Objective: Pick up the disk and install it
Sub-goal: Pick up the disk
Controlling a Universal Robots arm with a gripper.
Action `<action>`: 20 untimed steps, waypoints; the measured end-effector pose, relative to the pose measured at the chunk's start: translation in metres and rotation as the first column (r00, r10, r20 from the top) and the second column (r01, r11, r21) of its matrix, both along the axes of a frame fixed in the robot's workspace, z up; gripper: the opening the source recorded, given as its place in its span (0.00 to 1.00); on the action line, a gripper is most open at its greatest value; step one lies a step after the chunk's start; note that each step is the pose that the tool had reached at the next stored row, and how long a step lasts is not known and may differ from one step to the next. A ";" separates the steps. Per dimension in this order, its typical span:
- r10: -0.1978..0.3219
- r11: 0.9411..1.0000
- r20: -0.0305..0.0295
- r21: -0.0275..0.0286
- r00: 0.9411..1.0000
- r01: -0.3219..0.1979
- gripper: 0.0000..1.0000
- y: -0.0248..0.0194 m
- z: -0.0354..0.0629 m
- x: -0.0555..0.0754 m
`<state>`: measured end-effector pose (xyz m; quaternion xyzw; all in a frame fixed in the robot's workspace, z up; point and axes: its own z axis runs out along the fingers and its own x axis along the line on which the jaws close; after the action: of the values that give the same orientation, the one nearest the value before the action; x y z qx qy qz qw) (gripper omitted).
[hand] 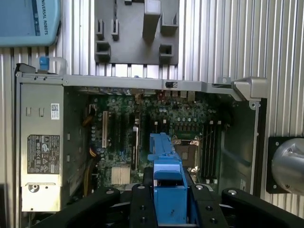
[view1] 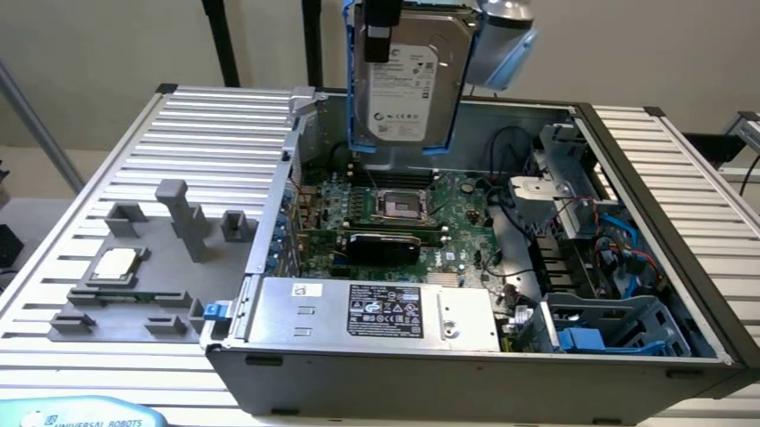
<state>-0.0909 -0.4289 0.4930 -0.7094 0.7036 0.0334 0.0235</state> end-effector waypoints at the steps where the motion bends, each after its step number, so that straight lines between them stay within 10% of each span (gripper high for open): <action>1: 0.000 1.000 0.000 0.000 1.000 0.000 0.33 -0.0024 0.0000 0.004; 20: 0.000 1.000 0.000 0.000 1.000 0.000 0.33 -0.0480 -0.0004 0.062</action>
<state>-0.0292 -0.4769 0.4926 -0.7095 0.7035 0.0334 0.0235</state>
